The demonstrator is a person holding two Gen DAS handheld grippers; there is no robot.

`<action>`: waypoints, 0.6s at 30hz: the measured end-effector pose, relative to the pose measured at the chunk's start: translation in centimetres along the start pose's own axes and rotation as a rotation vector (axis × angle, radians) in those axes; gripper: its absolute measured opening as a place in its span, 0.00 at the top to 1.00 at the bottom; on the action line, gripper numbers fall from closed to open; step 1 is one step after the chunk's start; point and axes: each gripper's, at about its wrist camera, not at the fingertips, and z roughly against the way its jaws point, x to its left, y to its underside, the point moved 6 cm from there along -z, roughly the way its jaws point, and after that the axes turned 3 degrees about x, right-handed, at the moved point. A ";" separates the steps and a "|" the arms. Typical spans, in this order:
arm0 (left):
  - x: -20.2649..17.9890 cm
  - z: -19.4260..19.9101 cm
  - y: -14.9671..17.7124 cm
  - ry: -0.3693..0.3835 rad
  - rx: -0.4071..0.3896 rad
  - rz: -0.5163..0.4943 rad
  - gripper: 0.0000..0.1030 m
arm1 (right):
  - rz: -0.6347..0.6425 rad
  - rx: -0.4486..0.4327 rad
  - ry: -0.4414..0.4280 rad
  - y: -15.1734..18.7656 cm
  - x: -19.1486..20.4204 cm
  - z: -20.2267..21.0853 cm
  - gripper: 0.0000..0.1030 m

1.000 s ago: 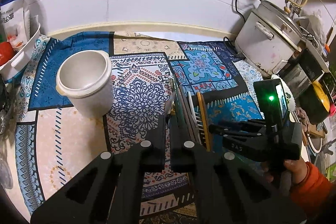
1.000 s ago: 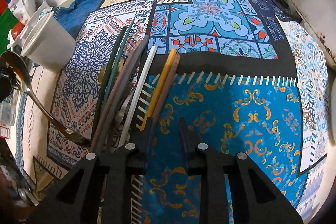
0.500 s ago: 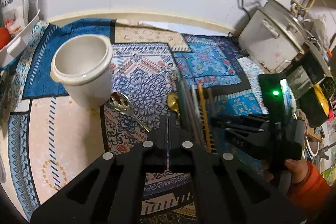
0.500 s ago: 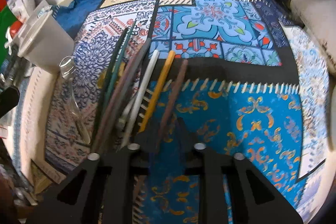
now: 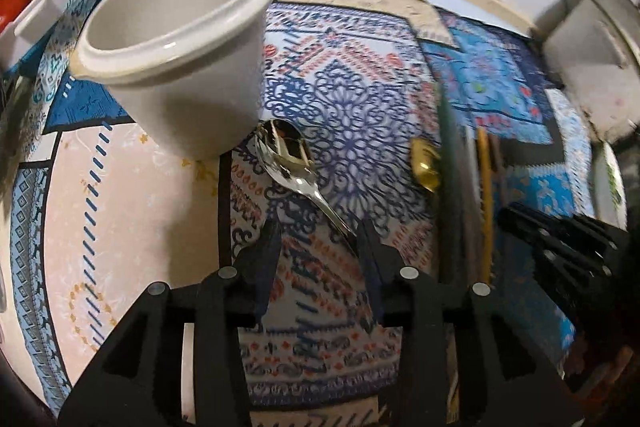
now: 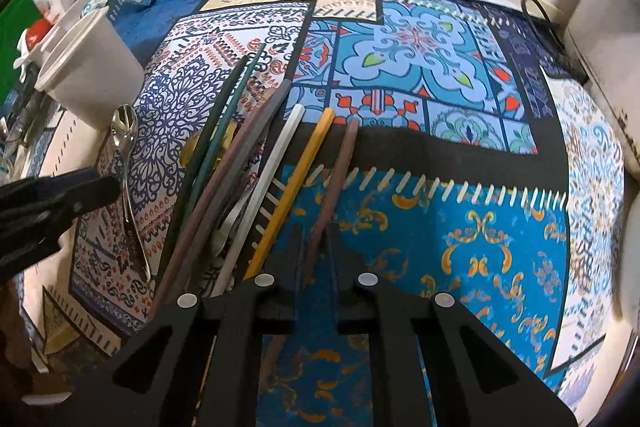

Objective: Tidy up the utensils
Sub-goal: 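Lift the silver spoon out with the left tool while the right tool reaches the brown chopstick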

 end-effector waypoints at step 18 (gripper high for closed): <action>-1.6 -2.1 -4.9 -0.047 -0.045 -0.058 0.61 | 0.087 0.033 -0.047 -2.0 -0.4 -0.4 0.94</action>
